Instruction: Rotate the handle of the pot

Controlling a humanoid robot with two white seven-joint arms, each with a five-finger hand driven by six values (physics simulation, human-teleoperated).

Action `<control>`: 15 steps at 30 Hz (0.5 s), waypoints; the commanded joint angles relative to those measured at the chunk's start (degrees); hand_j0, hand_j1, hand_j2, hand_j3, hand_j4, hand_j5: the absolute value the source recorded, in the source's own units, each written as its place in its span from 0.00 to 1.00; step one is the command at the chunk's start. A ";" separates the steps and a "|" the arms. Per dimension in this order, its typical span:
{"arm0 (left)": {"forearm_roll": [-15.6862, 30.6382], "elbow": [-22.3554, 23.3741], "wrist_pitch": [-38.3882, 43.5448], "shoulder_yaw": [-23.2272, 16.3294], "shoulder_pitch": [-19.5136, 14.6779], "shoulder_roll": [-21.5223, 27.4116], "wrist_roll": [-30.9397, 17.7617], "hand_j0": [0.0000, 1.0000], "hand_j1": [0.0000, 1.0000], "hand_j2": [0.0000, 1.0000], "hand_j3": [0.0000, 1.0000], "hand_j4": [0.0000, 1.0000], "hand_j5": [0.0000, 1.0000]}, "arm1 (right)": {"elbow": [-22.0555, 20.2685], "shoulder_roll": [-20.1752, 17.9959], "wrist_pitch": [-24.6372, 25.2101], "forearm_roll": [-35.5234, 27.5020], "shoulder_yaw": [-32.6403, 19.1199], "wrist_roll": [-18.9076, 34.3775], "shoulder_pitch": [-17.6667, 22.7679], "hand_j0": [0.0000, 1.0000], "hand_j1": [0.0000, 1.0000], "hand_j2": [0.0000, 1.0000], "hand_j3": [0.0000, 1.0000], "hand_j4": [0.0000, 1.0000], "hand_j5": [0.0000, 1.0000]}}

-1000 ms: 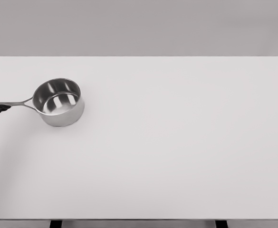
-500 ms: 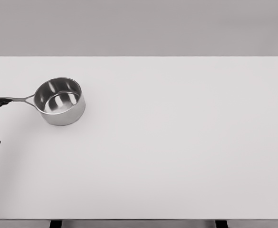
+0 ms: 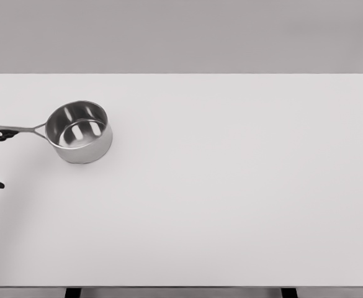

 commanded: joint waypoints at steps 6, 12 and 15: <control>0.05 -0.55 -0.14 0.07 0.35 0.71 0.01 1.00 1.00 1.00 1.00 1.00 1.00 | 0.01 0.00 -0.01 0.00 0.02 0.01 0.00 1.00 1.00 1.00 1.00 1.00 1.00; -0.04 -1.78 -0.93 -0.10 0.44 0.18 -0.08 1.00 1.00 1.00 1.00 1.00 1.00 | 0.01 0.00 -0.01 0.00 0.02 0.01 0.00 1.00 1.00 1.00 1.00 1.00 1.00; 0.14 -2.57 -0.94 -0.01 1.85 0.18 -0.08 1.00 1.00 1.00 1.00 1.00 1.00 | 0.01 0.00 -0.01 0.00 0.02 0.01 0.00 1.00 1.00 1.00 1.00 1.00 1.00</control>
